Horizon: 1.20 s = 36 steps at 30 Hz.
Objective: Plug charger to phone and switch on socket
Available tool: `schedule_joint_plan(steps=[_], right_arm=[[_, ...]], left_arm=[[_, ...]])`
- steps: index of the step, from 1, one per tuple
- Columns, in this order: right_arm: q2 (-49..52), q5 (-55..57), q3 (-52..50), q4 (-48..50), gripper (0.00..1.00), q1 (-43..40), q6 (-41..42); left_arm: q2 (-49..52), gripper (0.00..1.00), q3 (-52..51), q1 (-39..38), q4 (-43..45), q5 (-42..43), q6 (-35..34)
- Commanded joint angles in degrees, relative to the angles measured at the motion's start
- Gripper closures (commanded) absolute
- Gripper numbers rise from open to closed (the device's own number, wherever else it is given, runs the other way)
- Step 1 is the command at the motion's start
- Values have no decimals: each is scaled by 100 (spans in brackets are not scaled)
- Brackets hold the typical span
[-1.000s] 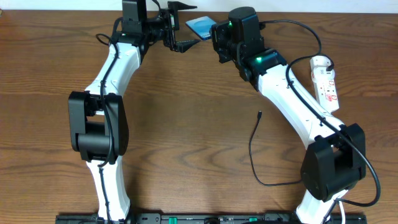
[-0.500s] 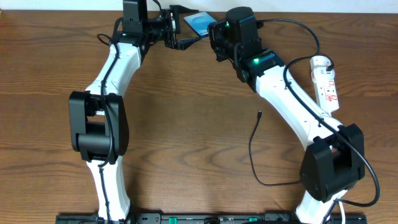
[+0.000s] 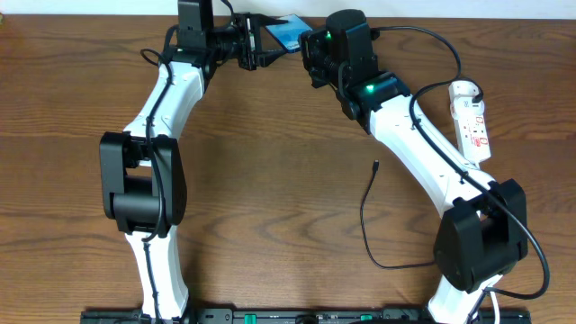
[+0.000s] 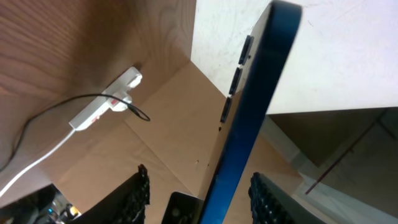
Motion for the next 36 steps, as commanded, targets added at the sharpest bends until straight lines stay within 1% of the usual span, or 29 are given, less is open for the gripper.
schedule_joint_plan(steps=[1, 4, 10, 15, 19, 21, 25, 32, 33, 34, 36], right_arm=[[-164, -79, 111, 83, 98, 48, 61], [-164, -166, 111, 83, 99, 42, 61], [-164, -210, 111, 87, 99, 31, -2], [-164, -232, 111, 85, 98, 31, -2], [-164, -229, 111, 85, 98, 33, -4], [-164, -234, 111, 83, 99, 33, -4], [-164, -247, 111, 83, 99, 33, -13], [-164, -254, 111, 92, 98, 33, -160], [-164, -254, 111, 92, 95, 33, -160], [-164, -251, 111, 87, 87, 33, -160], [-164, -249, 111, 92, 82, 31, -160]], left_arm=[[-190, 51, 42, -17, 24, 103, 52], [-190, 56, 42, -17, 24, 103, 120], [-192, 62, 42, -17, 24, 105, 291], [-192, 73, 42, -17, 24, 105, 291], [-192, 79, 39, -17, 24, 105, 291], [-192, 85, 42, -17, 24, 105, 291], [-192, 92, 42, -17, 24, 107, 291], [-192, 93, 42, -17, 24, 151, 291], [-192, 92, 42, -17, 24, 177, 293], [-192, 93, 42, -17, 24, 208, 291], [-192, 92, 42, -17, 26, 214, 297]])
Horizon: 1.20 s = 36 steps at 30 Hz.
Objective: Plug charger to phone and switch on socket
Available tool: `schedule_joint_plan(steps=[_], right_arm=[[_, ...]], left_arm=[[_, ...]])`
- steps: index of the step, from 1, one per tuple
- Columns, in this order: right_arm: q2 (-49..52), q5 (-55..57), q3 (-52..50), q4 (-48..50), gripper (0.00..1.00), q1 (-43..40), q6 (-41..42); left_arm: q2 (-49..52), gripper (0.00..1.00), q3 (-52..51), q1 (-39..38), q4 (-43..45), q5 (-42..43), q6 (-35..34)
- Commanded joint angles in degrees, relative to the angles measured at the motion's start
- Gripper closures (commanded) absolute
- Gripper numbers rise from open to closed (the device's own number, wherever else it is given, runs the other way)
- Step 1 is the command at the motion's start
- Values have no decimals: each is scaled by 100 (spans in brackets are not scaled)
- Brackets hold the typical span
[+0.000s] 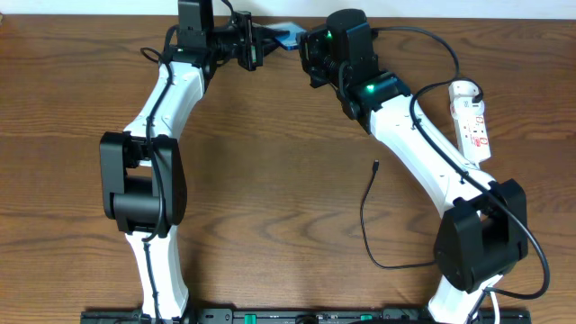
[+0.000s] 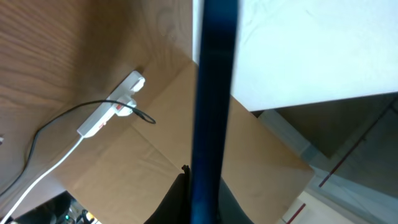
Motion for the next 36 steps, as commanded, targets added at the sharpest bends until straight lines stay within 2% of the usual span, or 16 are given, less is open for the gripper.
schedule_joint_plan(steps=[1, 5, 10, 12, 14, 21, 23, 25, 26, 30, 34, 36], right_arm=[[-164, -35, 111, 44, 75, 33, -243], [-164, -33, 111, 140, 52, -22, -660], [-164, -131, 111, 214, 36, -238, -964], [-164, -352, 111, 214, 24, -376, -1069], [-166, -612, 111, 214, 18, -525, -1279], [-166, -2094, 111, 85, 8, -1412, -2728], [-164, -2629, 111, -24, 10, -1720, -3331], [-164, -3034, 111, -293, 18, -2022, -4009], [-164, -3143, 111, -525, 19, -2159, -4317], [-164, -3088, 111, -1908, 9, -2579, -5327], [-164, -2815, 111, -3220, 8, -2743, -6498], [-164, -2640, 111, -3799, 7, -2730, -6826]], left_arm=[[-192, 93, 42, -7, 35, 188, -111], [-192, 93, 42, -7, 149, 186, 114], [-190, 93, 39, -7, 157, 184, 424], [-190, 93, 39, -4, 157, 133, 588], [-190, 92, 39, -4, 157, -50, 931], [-190, 93, 39, -4, 153, -579, 3281], [-190, 92, 39, -4, 107, -573, 3733], [-190, 93, 24, -4, 105, -573, 4221], [-190, 93, 11, -4, 92, -570, 4478], [-190, 92, 9, -4, -190, -621, 5276], [-190, 93, 7, -4, -448, -942, 5515], [-190, 93, 7, -4, -527, -1027, 5665]])
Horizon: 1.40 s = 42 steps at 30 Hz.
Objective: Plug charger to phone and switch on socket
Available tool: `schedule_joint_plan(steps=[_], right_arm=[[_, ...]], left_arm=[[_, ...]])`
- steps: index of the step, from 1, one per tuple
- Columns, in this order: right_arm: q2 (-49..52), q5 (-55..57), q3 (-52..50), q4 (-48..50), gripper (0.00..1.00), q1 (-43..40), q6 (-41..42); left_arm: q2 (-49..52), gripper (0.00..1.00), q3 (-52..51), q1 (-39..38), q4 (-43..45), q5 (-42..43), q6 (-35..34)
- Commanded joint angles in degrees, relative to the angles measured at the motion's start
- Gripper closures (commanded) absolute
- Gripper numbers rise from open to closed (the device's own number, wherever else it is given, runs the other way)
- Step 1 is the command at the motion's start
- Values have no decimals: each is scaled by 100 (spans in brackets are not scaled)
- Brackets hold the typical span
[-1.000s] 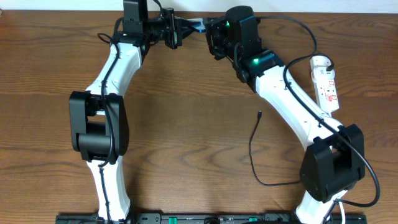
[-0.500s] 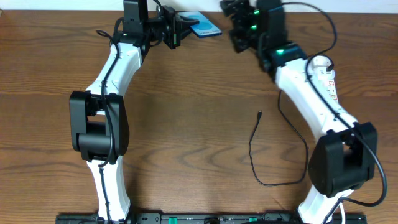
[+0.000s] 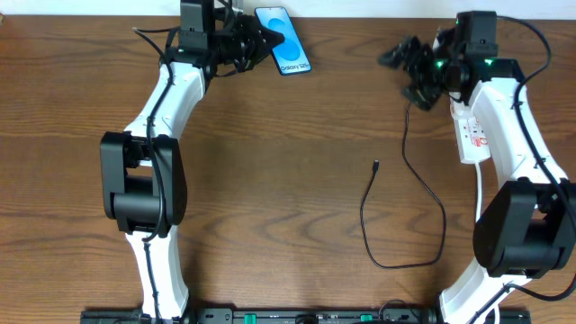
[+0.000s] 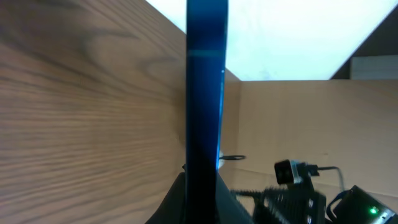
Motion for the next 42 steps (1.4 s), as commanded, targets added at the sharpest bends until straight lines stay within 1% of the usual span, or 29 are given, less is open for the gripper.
schedule_joint_plan(steps=[1, 3, 4, 6, 7, 8, 11, 14, 17, 21, 23, 25, 28, 31, 35, 39, 41, 42], right_arm=[[-140, 177, 46, -614, 6, 63, -1196], [-138, 516, 42, -1169, 6, 153, -1196], [-129, 804, 31, -1401, 8, 223, -1193], [-118, 1467, -11, -1694, 16, 398, -1189], [-118, 1766, -55, -1777, 24, 494, -1187], [-118, 1998, -114, -1827, 29, 590, -1121], [-118, 2284, -352, -1805, 29, 844, -879], [-111, 2444, -654, -1650, 28, 1032, -863], [-111, 2581, -964, -1587, 28, 1082, -745], [-111, 2566, -1250, -1574, 28, 1069, -713], [-111, 2566, -1373, -1613, 25, 1060, -734], [-111, 2564, -1572, -1578, 24, 1071, -741], [-111, 2389, -1897, -1322, 22, 1086, -861], [-111, 1956, -2186, -879, 24, 1086, -1060], [-109, 1768, -2474, -446, 34, 1082, -1038], [-107, 1797, -2586, -302, 41, 1082, -1016], [-105, 1904, -2592, -275, 48, 1082, -1016], [-105, 1985, -2592, -249, 52, 1082, -1016]], left_arm=[[-190, 93, 9, 0, -7, -146, 686], [-190, 93, 9, -2, -17, -144, 811], [-190, 93, 9, -2, -24, -142, 815], [-190, 93, 9, -2, -155, -140, 813], [-190, 93, 9, -2, -195, -142, 811], [-190, 93, 9, -2, -214, -142, 813], [-190, 93, 9, -2, -352, -142, 813], [-190, 93, 9, -2, -474, -144, 833], [-190, 93, 9, -2, -490, -144, 1034], [-190, 93, 9, -2, -487, -168, 1067], [-190, 93, 9, -2, -487, -166, 1067], [-190, 93, 9, -2, -490, -164, 1067], [-190, 92, 9, -2, -518, -162, 1064], [-190, 93, 9, -2, -533, -162, 1064], [-190, 93, 9, -2, -538, -160, 1064], [-190, 93, 9, -2, -535, -162, 1067], [-190, 93, 9, -2, -538, -162, 1067], [-190, 93, 9, -2, -542, -162, 1067]])
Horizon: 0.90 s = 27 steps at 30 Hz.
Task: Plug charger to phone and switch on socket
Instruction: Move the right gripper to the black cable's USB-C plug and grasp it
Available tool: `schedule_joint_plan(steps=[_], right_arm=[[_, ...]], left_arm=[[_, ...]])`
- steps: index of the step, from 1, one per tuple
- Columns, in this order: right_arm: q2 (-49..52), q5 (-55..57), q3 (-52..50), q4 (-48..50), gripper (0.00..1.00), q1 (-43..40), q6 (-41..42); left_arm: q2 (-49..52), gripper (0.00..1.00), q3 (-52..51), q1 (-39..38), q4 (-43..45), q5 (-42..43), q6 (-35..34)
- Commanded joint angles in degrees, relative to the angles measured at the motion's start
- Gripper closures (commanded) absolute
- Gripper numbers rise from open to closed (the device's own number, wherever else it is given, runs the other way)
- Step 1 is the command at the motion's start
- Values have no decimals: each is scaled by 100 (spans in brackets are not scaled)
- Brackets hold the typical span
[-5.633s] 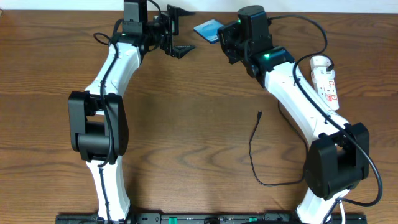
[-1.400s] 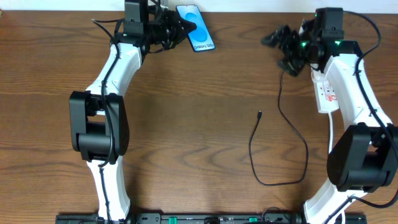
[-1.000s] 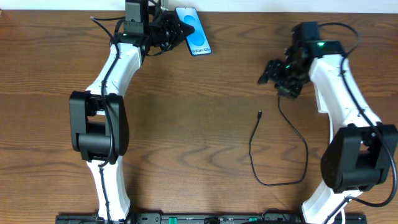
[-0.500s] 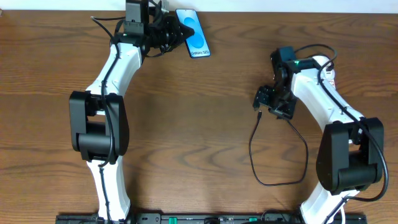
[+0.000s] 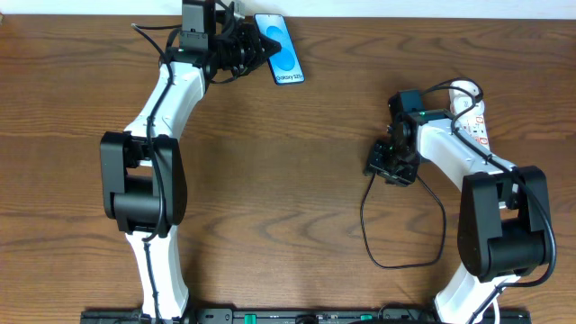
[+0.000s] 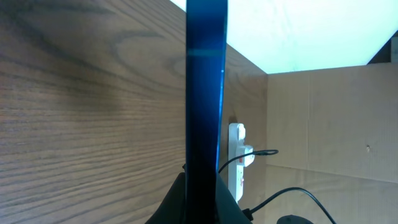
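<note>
My left gripper point(image 5: 255, 47) is shut on the blue phone point(image 5: 282, 49), which it holds at the table's far edge with the screen facing up. In the left wrist view the phone point(image 6: 206, 87) shows edge-on, clamped between the fingers point(image 6: 180, 202). The black charger cable point(image 5: 364, 225) loops across the table on the right. My right gripper point(image 5: 380, 166) sits low over the cable's free plug end, which it hides. Its jaws are too dark to read. The white socket strip point(image 5: 473, 119) lies at the right edge and also shows as the strip point(image 6: 237, 163).
The right forearm point(image 5: 450, 148) stretches between the socket strip and the cable loop. The cable's thicker lead point(image 5: 432, 90) arches above the strip. Brown cardboard point(image 6: 323, 124) and a white wall lie beyond the table's far edge.
My right gripper has gone from high beside the socket strip down to the cable's plug end mid-table. The left gripper still holds the phone, which is turned slightly.
Both grippers met at the phone at the far edge, the left one open around it. Then the left was shut on it. Later the right arm was over by the socket strip, leaving the phone with the left. Now the right gripper is at the cable tip.
</note>
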Motion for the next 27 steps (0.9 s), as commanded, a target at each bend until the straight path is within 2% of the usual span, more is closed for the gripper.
schedule_joint_plan(steps=[1, 17, 27], right_arm=[[-98, 173, -50, 79, 55, 2, -13], [-79, 125, -50, 254, 70, 7, 164], [-79, 109, -101, 214, 72, 9, 258]], left_arm=[[-190, 93, 9, -2, 17, 74, 98], [-190, 93, 9, -2, -26, 74, 98], [-190, 93, 9, -2, -26, 74, 98]])
